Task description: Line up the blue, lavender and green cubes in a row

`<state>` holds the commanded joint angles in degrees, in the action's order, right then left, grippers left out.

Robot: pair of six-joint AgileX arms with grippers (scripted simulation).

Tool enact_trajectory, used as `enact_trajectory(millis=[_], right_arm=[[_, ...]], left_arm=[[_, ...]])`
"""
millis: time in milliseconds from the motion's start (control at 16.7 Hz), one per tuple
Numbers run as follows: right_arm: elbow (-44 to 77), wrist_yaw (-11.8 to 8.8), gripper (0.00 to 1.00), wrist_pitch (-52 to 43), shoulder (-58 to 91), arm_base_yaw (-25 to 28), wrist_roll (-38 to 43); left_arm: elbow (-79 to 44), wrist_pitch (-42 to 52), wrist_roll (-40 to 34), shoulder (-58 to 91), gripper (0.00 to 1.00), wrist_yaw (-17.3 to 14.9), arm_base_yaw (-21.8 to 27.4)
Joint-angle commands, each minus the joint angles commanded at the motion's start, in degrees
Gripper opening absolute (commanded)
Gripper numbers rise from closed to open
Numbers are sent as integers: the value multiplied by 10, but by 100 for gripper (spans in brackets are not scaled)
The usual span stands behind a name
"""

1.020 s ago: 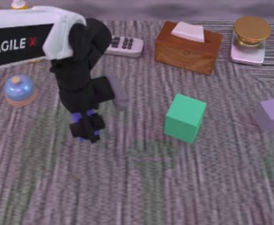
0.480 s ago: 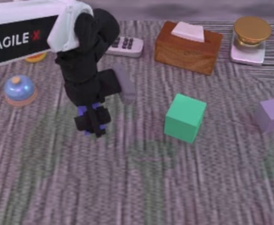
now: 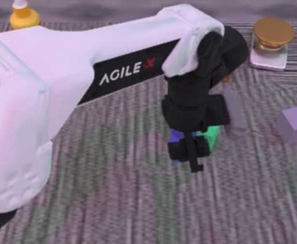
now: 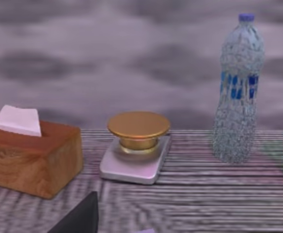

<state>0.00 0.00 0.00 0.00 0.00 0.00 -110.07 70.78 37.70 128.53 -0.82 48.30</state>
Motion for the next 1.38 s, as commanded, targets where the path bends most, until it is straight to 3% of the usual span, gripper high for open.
enact_trajectory(millis=[240,600,960,1260,1380], right_arm=[[0,0,100,0,0,0,0],[0,0,100,0,0,0,0],[0,0,100,0,0,0,0],[0,0,100,0,0,0,0],[0,0,100,0,0,0,0]], left_arm=[[-63,27,-21,30,0,1,63],[-55,17,-20,29,0,1,63],[27,-96,-22,60,0,1,64],[38,-108,-22,64,0,1,65],[38,-108,-22,64,15,1,65]])
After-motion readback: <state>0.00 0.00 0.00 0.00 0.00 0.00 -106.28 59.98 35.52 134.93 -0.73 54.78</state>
